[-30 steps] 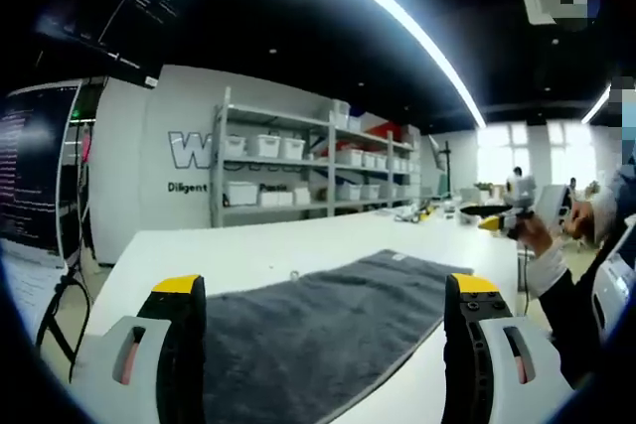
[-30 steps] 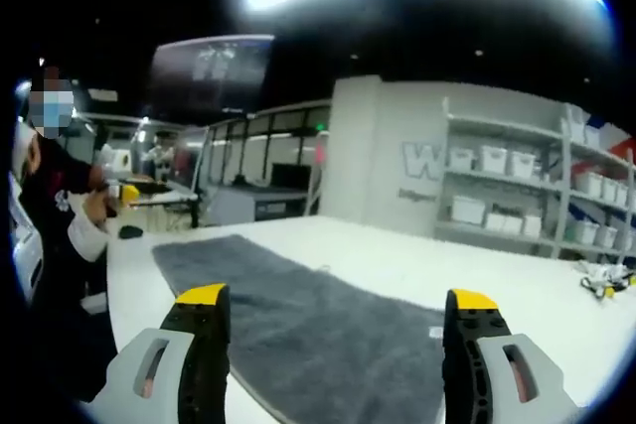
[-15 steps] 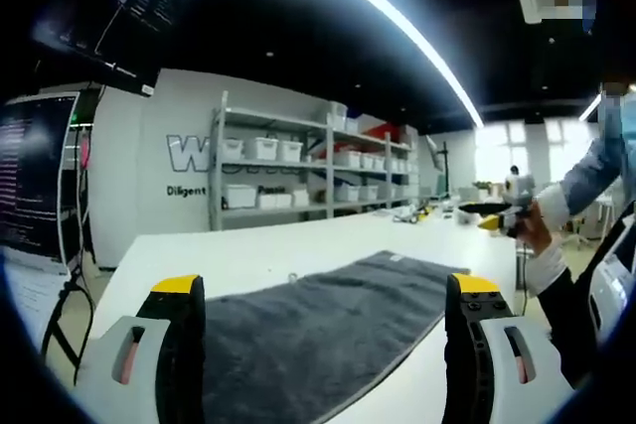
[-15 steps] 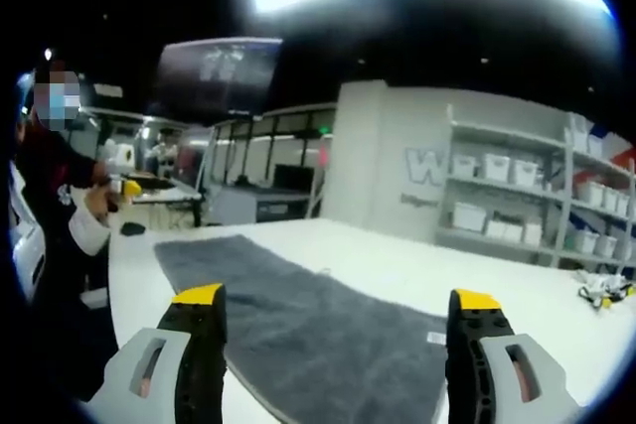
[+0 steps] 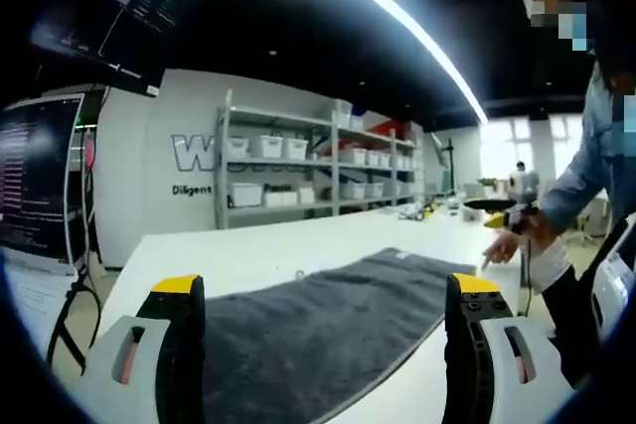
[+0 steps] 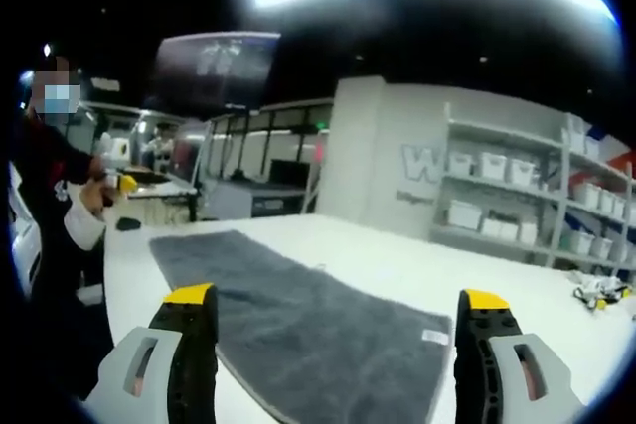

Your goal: Open the folded towel by lifting each exposed corner and separating the folded layers until the towel lies flat within the target outline without major curled edges

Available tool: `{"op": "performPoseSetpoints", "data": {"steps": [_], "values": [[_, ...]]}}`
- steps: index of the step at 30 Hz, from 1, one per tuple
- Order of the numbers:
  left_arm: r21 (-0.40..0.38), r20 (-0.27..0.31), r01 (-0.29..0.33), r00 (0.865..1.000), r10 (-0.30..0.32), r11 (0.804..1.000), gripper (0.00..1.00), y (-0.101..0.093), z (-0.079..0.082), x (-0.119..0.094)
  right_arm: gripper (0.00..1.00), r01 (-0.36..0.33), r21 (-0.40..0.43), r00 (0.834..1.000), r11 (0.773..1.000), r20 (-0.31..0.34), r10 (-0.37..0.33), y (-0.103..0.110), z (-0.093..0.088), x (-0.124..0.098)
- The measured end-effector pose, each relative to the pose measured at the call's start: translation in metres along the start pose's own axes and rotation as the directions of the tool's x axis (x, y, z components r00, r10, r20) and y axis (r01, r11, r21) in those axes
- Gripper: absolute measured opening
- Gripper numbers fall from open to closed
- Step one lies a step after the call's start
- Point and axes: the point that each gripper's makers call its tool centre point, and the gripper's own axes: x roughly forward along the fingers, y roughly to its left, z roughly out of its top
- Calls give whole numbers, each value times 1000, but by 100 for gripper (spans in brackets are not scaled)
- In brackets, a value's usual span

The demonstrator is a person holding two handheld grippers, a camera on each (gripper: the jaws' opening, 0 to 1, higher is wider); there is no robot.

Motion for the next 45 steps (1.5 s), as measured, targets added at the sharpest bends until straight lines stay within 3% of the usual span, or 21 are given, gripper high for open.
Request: {"op": "performPoseSetpoints", "data": {"steps": [37, 45], "values": [[19, -39, -18, 999, 19, 1000, 100, 3, -5, -2, 99, 37, -25, 999, 999, -26, -38, -9, -4, -2], [22, -26, -20, 999, 21, 1000, 100, 2, -1, -5, 99, 38, -20, 999, 999, -21, -38, -10, -3, -2]]}}
